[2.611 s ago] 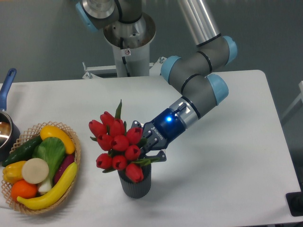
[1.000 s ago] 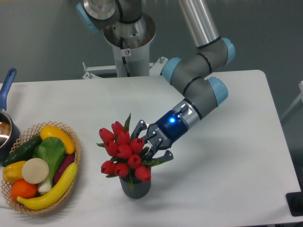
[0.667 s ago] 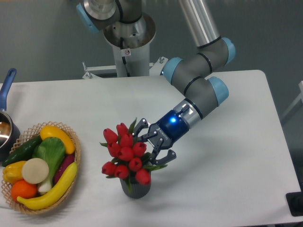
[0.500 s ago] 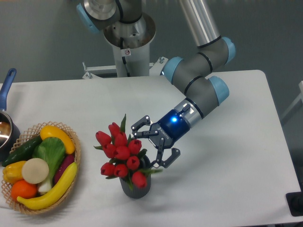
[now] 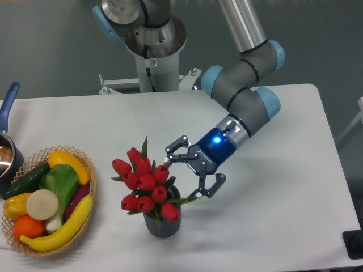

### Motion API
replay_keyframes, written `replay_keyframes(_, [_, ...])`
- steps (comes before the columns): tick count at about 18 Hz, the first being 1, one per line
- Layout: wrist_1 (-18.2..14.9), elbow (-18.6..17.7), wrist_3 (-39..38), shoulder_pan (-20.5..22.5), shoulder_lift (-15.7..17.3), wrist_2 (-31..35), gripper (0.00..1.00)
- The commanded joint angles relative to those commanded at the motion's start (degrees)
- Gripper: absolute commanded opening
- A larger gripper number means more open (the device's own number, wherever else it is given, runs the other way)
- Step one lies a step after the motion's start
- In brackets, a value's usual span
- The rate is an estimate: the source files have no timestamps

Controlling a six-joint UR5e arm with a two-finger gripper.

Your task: Insert the flowers into the vase

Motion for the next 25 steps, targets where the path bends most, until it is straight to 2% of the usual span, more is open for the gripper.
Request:
replay_keyframes(9, [0.0, -2.4, 0.1, 4.0, 1.2, -0.1, 1.0])
replay_keyframes(15, [-0.1, -4.4, 0.0, 8.4, 4.5, 1.8, 1.0])
replay_keyframes(19, [-0.2, -2.4, 0.0, 11.9, 6.2, 15.7, 1.0])
replay_keyframes(22, [-0.2, -1.4, -0.3, 11.3, 7.6, 25.2, 1.0])
replay_keyframes(25, [-0.4, 0.2, -0.3, 10.3, 8.3, 38.0, 1.0])
